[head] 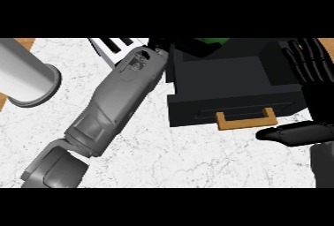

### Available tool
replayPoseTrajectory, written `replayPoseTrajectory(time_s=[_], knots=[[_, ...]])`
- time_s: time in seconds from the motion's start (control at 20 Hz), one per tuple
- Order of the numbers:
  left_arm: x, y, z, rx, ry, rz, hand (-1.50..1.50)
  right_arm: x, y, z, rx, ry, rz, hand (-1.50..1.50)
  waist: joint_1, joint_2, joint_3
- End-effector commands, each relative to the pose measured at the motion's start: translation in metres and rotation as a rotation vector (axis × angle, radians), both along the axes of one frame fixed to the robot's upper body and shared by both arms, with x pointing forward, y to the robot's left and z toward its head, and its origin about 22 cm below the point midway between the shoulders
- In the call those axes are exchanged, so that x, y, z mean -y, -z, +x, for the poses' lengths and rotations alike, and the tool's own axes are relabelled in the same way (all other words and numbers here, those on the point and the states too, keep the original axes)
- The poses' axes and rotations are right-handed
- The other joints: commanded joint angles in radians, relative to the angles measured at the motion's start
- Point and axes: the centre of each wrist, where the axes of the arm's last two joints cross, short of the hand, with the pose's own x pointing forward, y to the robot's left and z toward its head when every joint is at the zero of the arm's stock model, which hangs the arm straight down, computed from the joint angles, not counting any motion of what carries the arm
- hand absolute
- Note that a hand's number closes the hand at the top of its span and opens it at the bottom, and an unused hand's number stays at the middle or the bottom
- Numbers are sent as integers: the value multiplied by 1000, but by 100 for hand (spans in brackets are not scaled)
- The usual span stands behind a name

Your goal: Pick up the cup, place it into the drawer and close the drawer

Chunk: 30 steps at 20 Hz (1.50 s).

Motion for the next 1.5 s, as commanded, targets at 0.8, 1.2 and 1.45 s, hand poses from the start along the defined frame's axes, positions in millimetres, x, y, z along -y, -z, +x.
replayPoseTrajectory(time_s=[0.8, 1.2, 1.45], knots=[[-6, 44, -9, -102, 91, -56, -150, -50, -13, 19, -3, -386, 28, 150, -124, 32, 0], [-1, 25, -8, 20, 84, -265, -150, -55, -14, 15, -134, -665, -308, 150, -82, 18, -2], [-2, 26, -6, 12, 35, -285, -150, -47, 5, 0, -243, -587, -548, -150, -15, -2, -1]])
